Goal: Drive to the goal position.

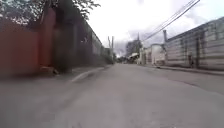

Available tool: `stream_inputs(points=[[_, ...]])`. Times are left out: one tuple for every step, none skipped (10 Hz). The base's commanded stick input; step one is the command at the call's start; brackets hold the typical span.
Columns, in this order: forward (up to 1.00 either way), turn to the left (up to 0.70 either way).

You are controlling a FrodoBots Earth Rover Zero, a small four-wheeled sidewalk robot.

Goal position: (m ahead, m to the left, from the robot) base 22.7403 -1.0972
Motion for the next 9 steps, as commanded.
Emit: stream_inputs(points=[[1.00,-0.40],[1.00,-0.35],[1.00,0.00],[1.00,0.00],[1.00,-0.01],[1.00,-0.23],[1.00,-0.40],[1.00,-0.25],[1.00,0.00]])
